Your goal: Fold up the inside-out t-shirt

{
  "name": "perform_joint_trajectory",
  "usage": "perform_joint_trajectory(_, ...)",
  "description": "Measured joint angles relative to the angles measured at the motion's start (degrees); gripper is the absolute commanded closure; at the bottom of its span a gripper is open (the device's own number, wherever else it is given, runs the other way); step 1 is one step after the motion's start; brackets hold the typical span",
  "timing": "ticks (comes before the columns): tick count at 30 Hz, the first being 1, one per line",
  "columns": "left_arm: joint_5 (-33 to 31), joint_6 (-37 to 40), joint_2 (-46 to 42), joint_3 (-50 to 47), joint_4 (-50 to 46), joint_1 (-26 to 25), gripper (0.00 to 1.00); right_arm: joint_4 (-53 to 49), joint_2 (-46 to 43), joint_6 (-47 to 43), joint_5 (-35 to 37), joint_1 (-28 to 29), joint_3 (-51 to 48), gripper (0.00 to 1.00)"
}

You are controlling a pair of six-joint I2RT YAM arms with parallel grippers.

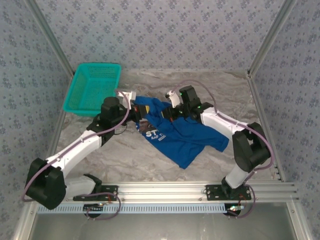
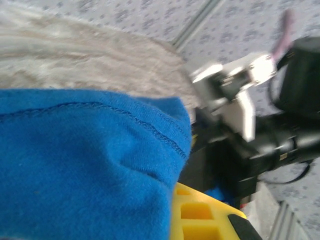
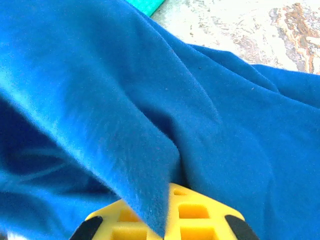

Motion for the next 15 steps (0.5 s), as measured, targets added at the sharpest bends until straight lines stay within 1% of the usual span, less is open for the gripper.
perform_joint_trajectory(1, -2.0, 0.4, -0.7, 0.0, -2.5, 0.0, 1.0, -1.8, -1.3, -0.2, -2.3, -1.4, 0.0, 1.0)
perform_joint_trajectory(2, -4.1, 1.0, -1.1, 0.0, -5.3, 0.0, 0.98, -3.9, -2.8, -0.1, -5.2, -3.3, 0.0, 1.0)
perform_joint_trajectory(4, -7.3, 2.2, -1.3, -0.2, -9.7, 0.1, 0.92, -6.6, -5.8, 0.5, -11.5, -7.2, -0.5, 1.0)
perform_joint_trajectory(6, -9.1, 3.0, -0.6, -0.5, -12.8, -0.1, 0.77, -8.9, -8.8, 1.3, -18.6, -10.3, -1.4, 1.0)
perform_joint_trajectory(8, -11.5, 3.9, 0.2, -1.1, -15.8, 0.0, 0.63, -11.4, -10.7, 1.9, -24.3, -11.3, -2.1, 1.0)
perform_joint_trajectory(12, -14.6, 6.6, 0.6, -1.6, -19.9, -0.5, 0.51, -14.3, -10.9, 3.4, -29.5, -11.1, -2.4, 1.0)
perform_joint_trajectory(15, -15.6, 9.6, -1.9, -1.8, -20.4, -3.7, 0.48, -15.0, -9.7, 4.5, -30.9, -11.1, -2.4, 1.0)
